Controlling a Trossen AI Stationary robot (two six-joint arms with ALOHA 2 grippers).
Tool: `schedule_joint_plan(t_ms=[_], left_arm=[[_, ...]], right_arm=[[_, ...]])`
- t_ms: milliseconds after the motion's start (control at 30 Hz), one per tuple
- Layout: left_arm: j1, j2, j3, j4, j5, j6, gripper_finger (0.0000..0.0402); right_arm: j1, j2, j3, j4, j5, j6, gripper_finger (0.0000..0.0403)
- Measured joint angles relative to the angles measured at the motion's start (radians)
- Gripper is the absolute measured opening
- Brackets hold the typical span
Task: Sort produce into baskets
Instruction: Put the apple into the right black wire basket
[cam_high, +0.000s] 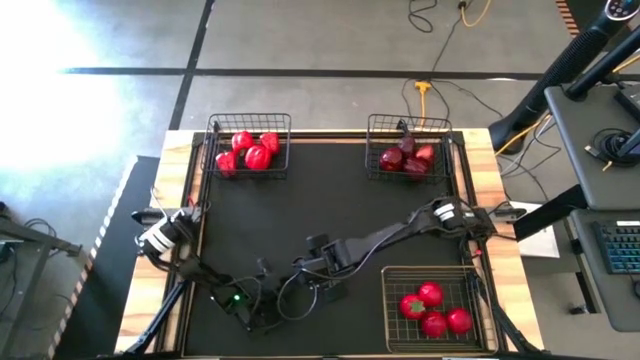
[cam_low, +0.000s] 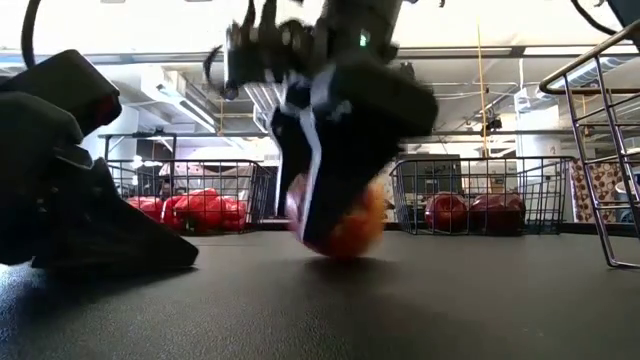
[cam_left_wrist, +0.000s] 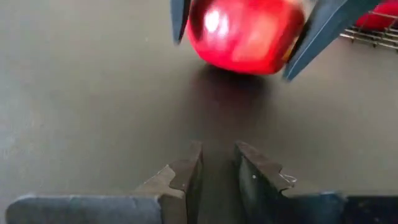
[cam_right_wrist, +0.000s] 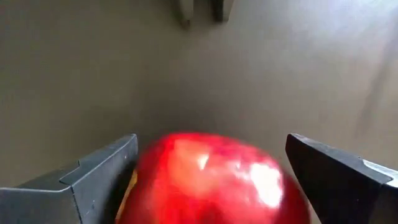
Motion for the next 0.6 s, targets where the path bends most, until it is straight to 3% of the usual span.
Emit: schedule_joint_plan(t_ms=[267, 467, 600], left_arm=[[-0.026, 0.107, 0.082, 0.000, -0.162, 0.011, 0.0077], [-0.029, 0.125, 0.096, 0.005, -0.156, 0.044, 0.0077], [-0.029, 0.124, 0.097, 0.004, -0.156, 0.063, 0.0077]], right_arm=[[0.002, -0.005, 0.138, -0.111, 0.020, 0.022, 0.0400], [0.015, -0.016, 0.253, -0.327, 0.024, 0.099, 0.0400], [0.024, -0.017, 0.259, -0.468, 0.023, 0.019, 0.0400]])
